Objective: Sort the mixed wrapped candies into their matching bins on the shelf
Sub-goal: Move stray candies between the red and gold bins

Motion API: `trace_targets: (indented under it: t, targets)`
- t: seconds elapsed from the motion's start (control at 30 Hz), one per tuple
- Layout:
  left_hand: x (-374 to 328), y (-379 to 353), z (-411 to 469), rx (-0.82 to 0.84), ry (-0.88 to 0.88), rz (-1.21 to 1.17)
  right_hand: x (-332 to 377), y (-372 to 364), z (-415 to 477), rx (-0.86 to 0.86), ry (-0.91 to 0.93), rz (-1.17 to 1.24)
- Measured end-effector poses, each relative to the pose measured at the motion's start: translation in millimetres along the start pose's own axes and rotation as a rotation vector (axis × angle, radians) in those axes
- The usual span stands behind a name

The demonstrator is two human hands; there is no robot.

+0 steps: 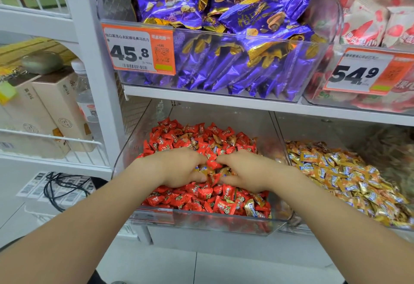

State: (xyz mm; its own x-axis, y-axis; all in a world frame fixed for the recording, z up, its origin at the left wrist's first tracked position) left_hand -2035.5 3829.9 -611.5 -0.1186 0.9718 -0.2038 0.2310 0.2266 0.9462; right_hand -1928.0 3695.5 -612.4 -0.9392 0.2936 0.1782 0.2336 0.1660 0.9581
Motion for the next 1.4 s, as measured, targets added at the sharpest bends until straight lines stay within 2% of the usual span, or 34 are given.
trace_targets:
  t: [0.1, 0.2, 0.3, 0.43, 0.6, 0.67, 0.83, 0.97, 1.03, 1.13, 1.27, 1.4]
  targets:
    - [-0.7, 5.0, -3.9, -0.061, 0.011, -0.037, -3.2, 12.5, -5.2, -0.096, -0.029, 0.09]
    - [-2.4, 16.3, -9.7, -0.152, 0.043, -0.091, -4.4, 27.7, -12.1, -0.176, -0.058, 0.362]
    - [-3.4, 31.6, -16.4, -0.303, 0.048, -0.184, -5.9, 35.7, -20.6, -0.178, -0.11, 0.686]
    - [-4.9, 40.3, -19.6, -0.381, 0.075, -0.331, -5.2, 33.5, -27.0, -0.137, -0.271, 0.844]
    - [-1.8, 37.8, -21.3, -0.407, 0.209, -0.735, 3.2, 22.0, -20.2, -0.218, -0.414, 1.07]
    - [0.8, 38.5, -22.9, -0.451, 0.268, -0.828, 6.5, 19.0, -16.5, -0.232, -0.45, 1.131]
    - [9.4, 36.2, -23.3, -0.441, 0.35, -0.93, 7.2, 28.3, -11.9, -0.287, -0.386, 0.844]
    - [10.2, 31.9, -24.0, -0.286, 0.307, -0.827, 11.2, 26.6, -9.0, -0.23, -0.276, 0.963]
    - [10.8, 33.2, -25.0, -0.242, 0.247, -0.667, 10.9, 27.1, -6.7, -0.248, -0.225, 0.939]
    - [14.8, 30.3, -26.9, -0.146, 0.154, -0.398, 8.3, 33.4, -2.5, -0.314, -0.152, 0.463]
    - [18.2, 21.2, -29.3, -0.016, 0.094, -0.19, 11.5, 21.2, 3.3, -0.131, -0.043, 0.142]
    - [16.6, 19.0, -30.2, 0.069, 0.098, -0.068, 10.9, 3.5, 8.5, 0.084, -0.022, 0.033]
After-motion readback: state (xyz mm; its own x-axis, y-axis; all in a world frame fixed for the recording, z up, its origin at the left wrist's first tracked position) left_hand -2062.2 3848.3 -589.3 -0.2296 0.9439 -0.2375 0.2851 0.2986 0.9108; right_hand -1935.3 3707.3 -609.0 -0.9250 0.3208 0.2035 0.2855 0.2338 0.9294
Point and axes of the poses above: each hand's wrist, its own z-axis towards the middle knuckle, its own y-axis out of the back of the hand, x = y × z, the point moved 5 cm from there along z, towards the middle knuckle, and after that the axes turned 1 degree about -x, right-handed, at the moved point
